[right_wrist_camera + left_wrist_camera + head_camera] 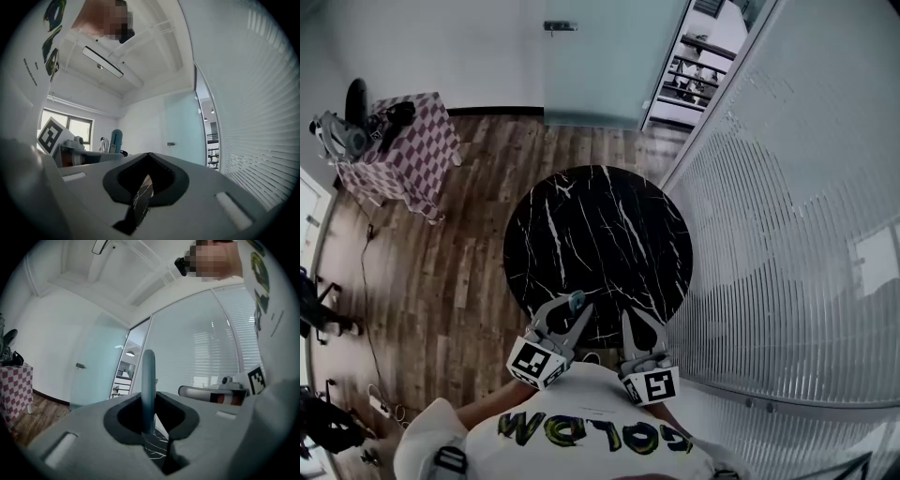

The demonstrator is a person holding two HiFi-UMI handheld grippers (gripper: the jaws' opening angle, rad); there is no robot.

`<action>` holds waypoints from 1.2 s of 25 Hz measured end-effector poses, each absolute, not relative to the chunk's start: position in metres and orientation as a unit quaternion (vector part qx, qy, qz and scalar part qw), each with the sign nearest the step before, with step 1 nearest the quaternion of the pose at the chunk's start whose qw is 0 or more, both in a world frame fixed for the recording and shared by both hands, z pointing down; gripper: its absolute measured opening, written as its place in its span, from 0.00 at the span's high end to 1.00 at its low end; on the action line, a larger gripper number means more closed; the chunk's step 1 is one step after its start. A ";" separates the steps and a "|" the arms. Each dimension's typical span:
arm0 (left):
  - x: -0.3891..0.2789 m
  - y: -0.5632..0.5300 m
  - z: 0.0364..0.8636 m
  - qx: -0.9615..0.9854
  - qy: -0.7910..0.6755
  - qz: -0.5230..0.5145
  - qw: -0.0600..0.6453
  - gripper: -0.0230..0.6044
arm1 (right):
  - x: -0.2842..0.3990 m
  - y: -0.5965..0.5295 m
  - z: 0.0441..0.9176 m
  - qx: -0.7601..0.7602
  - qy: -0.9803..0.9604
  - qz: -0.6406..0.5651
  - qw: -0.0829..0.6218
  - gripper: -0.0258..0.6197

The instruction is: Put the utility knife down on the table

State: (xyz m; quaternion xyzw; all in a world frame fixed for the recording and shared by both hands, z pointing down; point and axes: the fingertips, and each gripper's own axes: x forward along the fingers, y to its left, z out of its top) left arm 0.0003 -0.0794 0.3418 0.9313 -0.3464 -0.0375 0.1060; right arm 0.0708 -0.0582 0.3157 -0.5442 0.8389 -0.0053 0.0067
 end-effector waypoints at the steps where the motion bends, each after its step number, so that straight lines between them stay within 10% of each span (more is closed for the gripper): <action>1: 0.003 -0.081 0.341 0.931 -0.348 -0.037 0.107 0.84 | 0.075 -0.061 0.315 -0.543 0.840 -0.003 0.006 0.96; 30: 0.024 -0.141 0.521 0.916 -0.311 0.192 0.163 0.84 | 0.113 -0.125 0.470 -0.536 0.835 -0.087 -0.095 0.96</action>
